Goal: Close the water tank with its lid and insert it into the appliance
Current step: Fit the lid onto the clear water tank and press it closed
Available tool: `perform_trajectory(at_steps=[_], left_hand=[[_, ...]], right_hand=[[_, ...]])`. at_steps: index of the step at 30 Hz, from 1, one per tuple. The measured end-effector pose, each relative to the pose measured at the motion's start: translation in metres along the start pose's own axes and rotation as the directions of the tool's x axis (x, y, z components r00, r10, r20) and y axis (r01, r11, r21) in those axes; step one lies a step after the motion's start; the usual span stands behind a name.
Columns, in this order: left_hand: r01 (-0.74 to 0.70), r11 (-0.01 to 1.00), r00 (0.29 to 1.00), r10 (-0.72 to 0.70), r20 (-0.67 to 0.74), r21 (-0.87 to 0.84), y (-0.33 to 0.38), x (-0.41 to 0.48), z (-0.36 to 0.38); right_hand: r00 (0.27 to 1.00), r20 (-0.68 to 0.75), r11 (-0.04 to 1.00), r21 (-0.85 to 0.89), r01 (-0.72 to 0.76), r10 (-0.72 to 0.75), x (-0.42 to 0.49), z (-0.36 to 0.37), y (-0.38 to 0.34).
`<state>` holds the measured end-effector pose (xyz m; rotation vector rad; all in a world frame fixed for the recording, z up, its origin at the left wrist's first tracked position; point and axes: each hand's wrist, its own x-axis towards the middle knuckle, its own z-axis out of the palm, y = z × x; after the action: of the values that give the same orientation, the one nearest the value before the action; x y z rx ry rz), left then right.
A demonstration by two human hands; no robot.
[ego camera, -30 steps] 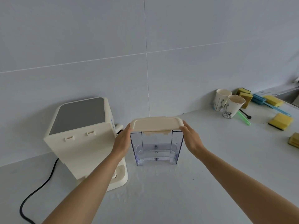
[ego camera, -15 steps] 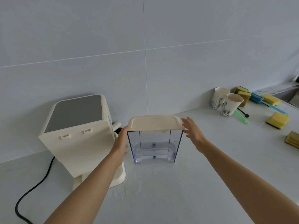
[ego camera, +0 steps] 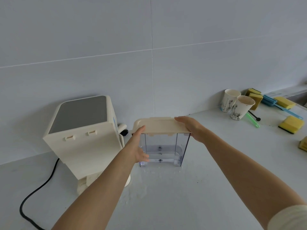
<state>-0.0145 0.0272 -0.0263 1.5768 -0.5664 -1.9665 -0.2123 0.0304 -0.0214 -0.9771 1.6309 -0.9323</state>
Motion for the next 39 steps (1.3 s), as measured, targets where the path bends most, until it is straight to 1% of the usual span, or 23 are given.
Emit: perform_trajectory(at_steps=[5, 9, 11, 14, 17, 20, 22, 25, 28, 32, 36, 37, 39], left_hand=[[-0.098, 0.995, 0.991, 0.100, -0.092, 0.028, 0.005, 0.000, 0.006], [-0.161, 0.987, 0.979, 0.161, -0.123, 0.009, 0.009, 0.000, 0.009], [-0.185, 0.983, 0.974, 0.185, -0.134, 0.012, 0.010, 0.001, 0.012], [-0.259, 0.965, 0.955, 0.261, -0.140, 0.039, 0.014, -0.002, 0.019], [-0.283, 0.949, 0.942, 0.302, -0.144, 0.139, 0.018, 0.002, 0.021], [-0.294, 0.925, 0.936, 0.330, -0.122, 0.242, 0.022, 0.006, 0.022], [-0.321, 0.893, 0.928, 0.362, -0.082, 0.315, 0.025, 0.009, 0.023], [-0.380, 0.820, 0.911, 0.413, 0.017, 0.429, 0.030, 0.014, 0.022], [-0.447, 0.737, 0.881, 0.459, 0.110, 0.507, 0.035, 0.014, 0.024], [-0.489, 0.639, 0.857, 0.478, 0.190, 0.594, 0.037, 0.012, 0.026], [-0.492, 0.622, 0.851, 0.490, 0.187, 0.609, 0.036, 0.008, 0.026], [-0.482, 0.619, 0.854, 0.490, 0.175, 0.621, 0.035, 0.006, 0.027], [-0.434, 0.619, 0.875, 0.463, 0.143, 0.654, 0.032, -0.003, 0.027]], right_hand=[[0.999, 0.025, 0.999, -0.034, 0.022, -0.021, 0.000, -0.001, 0.002], [0.998, 0.061, 0.998, -0.058, 0.021, -0.018, -0.001, -0.004, 0.006], [0.996, 0.085, 0.994, -0.107, 0.016, -0.007, -0.002, -0.006, 0.008], [0.994, 0.112, 0.976, -0.219, 0.005, 0.020, -0.009, -0.006, 0.007], [0.986, 0.158, 0.961, -0.278, 0.000, 0.046, -0.018, -0.003, 0.003], [0.975, 0.208, 0.942, -0.335, -0.006, 0.080, -0.025, 0.005, 0.000], [0.967, 0.233, 0.930, -0.368, -0.011, 0.103, -0.028, 0.011, -0.002], [0.957, 0.261, 0.912, -0.411, -0.010, 0.128, -0.031, 0.021, -0.004], [0.951, 0.275, 0.897, -0.443, -0.005, 0.141, -0.033, 0.032, -0.005], [0.951, 0.275, 0.899, -0.438, -0.005, 0.139, -0.034, 0.042, 0.000], [0.945, 0.284, 0.866, -0.500, 0.004, 0.160, -0.036, 0.032, -0.005], [0.951, 0.270, 0.859, -0.512, 0.011, 0.149, -0.035, 0.027, -0.008], [0.974, 0.213, 0.863, -0.504, 0.037, 0.083, -0.028, 0.017, -0.017]])
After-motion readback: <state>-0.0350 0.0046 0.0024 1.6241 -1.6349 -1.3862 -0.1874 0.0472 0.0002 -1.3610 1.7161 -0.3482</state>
